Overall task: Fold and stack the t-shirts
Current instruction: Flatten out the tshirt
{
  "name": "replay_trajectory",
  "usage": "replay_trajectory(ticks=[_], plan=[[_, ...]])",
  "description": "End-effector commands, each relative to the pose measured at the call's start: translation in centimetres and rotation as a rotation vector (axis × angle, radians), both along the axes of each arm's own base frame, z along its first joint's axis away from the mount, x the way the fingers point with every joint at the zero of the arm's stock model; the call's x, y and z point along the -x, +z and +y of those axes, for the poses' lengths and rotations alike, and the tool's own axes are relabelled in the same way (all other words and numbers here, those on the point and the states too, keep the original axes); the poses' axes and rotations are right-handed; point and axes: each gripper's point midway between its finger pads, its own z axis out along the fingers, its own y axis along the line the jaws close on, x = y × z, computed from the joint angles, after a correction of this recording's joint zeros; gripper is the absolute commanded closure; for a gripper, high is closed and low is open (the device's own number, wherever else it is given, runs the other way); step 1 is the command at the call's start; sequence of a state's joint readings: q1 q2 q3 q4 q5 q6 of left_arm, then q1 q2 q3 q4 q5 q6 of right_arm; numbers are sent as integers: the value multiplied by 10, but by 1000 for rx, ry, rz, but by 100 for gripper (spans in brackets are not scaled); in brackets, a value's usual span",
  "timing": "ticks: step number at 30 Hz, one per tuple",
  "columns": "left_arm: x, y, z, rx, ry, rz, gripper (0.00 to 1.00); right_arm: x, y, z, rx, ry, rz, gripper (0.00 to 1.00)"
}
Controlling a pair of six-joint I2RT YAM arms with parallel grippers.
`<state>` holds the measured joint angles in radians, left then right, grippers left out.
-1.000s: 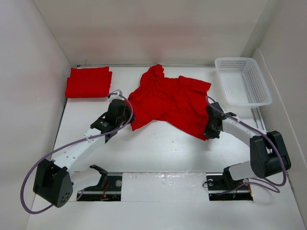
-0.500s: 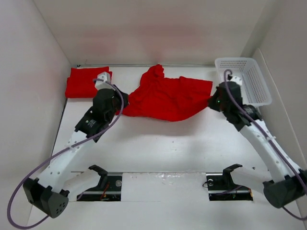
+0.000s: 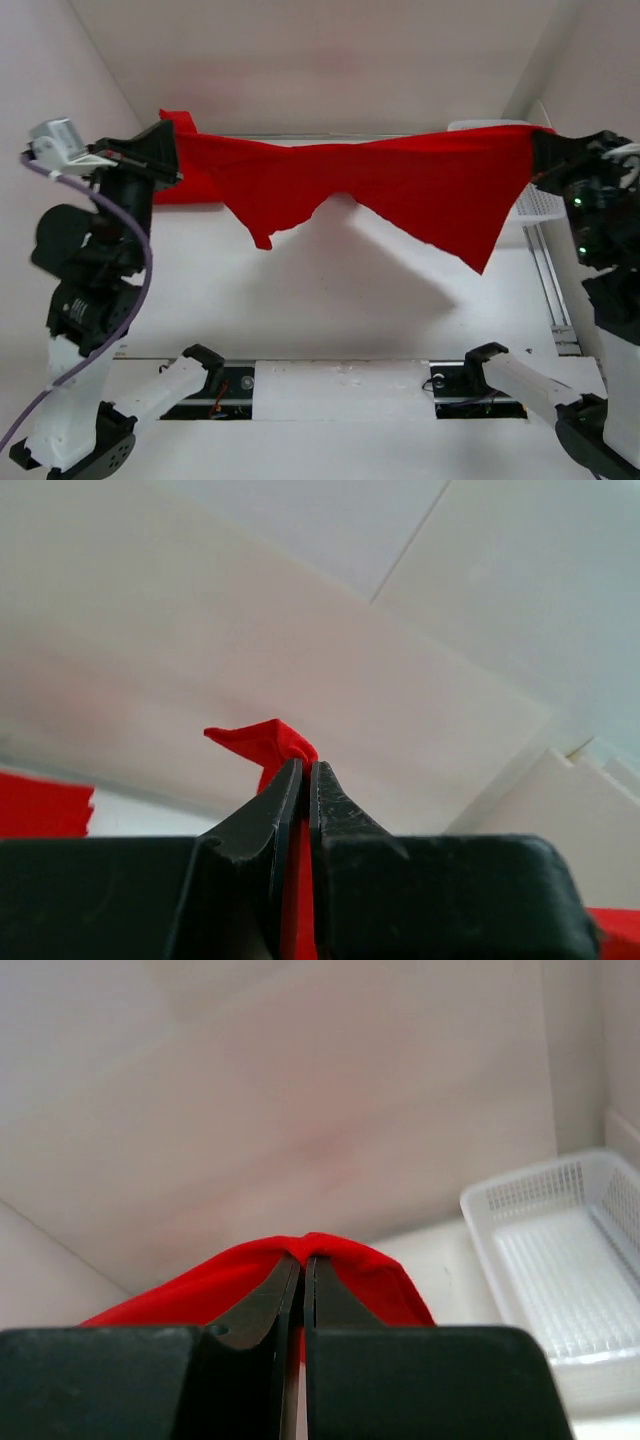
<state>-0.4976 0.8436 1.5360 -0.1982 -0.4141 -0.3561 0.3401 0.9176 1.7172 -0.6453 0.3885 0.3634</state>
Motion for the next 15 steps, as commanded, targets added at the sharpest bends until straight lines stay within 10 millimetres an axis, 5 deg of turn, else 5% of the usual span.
replay_trajectory(ticks=[1,3,4,5,12,15], plan=[[46,59,22,-27,9,-194,100,51,61,-19,33,-8,-191,100],[79,86,30,-45,-20,-295,100,72,79,-20,61,17,-262,100],[97,103,32,-64,-41,-354,100,97,100,-25,64,35,-338,100],[106,110,37,-52,-38,-378,100,98,100,-25,73,32,-338,100],[202,169,54,-118,-112,-653,100,183,141,-23,119,162,-553,100],[208,178,53,-159,-75,-666,100,205,144,-27,122,178,-588,100]])
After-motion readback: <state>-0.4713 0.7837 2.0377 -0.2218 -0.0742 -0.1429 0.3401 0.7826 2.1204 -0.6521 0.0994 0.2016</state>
